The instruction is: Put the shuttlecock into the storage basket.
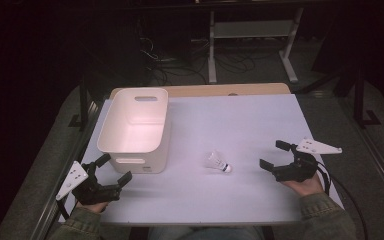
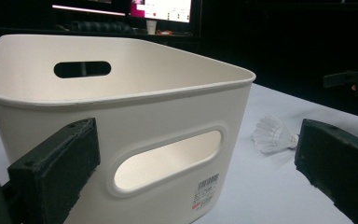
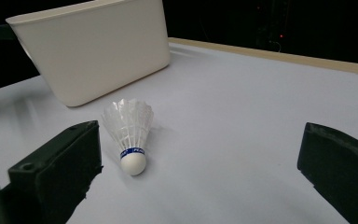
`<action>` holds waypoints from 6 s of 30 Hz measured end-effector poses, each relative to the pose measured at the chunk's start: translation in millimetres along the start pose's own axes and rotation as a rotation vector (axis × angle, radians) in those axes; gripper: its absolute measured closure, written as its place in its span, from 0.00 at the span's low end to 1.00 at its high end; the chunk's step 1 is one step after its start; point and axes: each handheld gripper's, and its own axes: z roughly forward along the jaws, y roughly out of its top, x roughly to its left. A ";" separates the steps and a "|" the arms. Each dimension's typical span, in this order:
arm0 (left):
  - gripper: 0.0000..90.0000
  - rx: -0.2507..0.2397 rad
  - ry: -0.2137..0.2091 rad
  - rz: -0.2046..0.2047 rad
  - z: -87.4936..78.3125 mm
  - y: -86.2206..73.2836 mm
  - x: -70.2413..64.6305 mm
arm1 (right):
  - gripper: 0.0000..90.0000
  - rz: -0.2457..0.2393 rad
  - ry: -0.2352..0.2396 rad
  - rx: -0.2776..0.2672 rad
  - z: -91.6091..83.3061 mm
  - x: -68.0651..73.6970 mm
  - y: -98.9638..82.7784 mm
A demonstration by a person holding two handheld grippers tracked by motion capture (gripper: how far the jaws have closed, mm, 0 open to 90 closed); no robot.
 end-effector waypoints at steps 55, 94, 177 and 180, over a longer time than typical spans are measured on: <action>0.00 -0.012 -0.007 -0.008 -0.7 -0.1 -3.1 | 0.00 -0.098 0.151 0.282 62.9 23.6 48.3; 0.00 -0.013 -0.014 -0.015 -1.2 -0.2 -2.9 | 0.00 -0.115 0.207 0.609 133.1 32.9 36.8; 0.00 -0.012 -0.018 0.001 -2.3 -0.1 -3.6 | 0.71 -0.071 0.259 0.533 111.9 38.0 67.5; 0.00 -0.012 -0.018 0.001 -2.2 -0.1 -3.5 | 0.71 -0.078 0.264 0.522 112.4 40.6 71.5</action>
